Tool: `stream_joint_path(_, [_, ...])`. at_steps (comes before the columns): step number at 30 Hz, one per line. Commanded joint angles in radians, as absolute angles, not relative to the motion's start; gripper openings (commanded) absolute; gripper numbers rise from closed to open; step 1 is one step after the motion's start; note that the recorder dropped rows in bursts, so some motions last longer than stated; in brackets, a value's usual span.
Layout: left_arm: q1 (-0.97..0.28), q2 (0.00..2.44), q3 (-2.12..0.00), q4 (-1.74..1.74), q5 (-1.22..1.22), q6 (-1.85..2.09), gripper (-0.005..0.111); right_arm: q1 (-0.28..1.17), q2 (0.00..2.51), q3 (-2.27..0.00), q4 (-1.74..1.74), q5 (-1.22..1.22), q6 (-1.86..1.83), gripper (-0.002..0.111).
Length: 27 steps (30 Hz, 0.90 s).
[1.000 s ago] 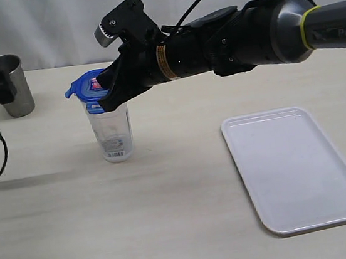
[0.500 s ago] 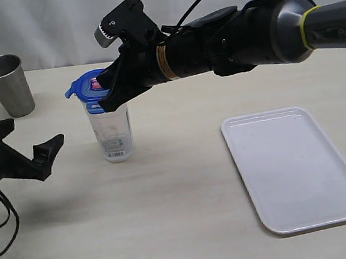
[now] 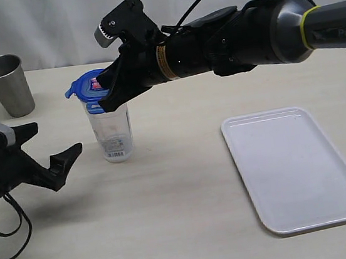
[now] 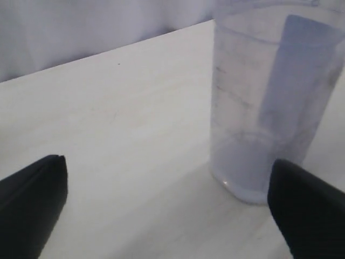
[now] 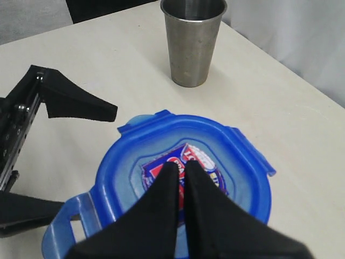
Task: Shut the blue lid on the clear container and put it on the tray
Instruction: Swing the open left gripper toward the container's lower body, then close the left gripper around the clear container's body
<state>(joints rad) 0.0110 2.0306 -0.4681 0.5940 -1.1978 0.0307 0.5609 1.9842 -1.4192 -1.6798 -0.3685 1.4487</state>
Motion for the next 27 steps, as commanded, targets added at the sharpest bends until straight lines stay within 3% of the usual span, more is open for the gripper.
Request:
stream_joint_path(1, [0.011,2.033,-0.505,0.767,-1.198,0.03,0.105,0.56,1.982,-1.418,-1.691,-0.361,1.436,0.004])
stream_joint_path(5, [0.011,2.051,-0.562,0.933,-1.198,0.017,0.105,0.56,1.982,-1.418,-1.691,-0.361,1.436,0.004])
stream_joint_path(16, [-0.016,2.219,-0.696,0.957,-1.221,0.0,0.105,0.56,1.982,-1.418,-1.691,-0.361,1.45,0.004])
stream_joint_path(27, [-0.092,2.228,-0.839,0.926,-1.183,-0.035,0.105,0.56,1.982,-1.418,-1.691,-0.361,1.454,0.004])
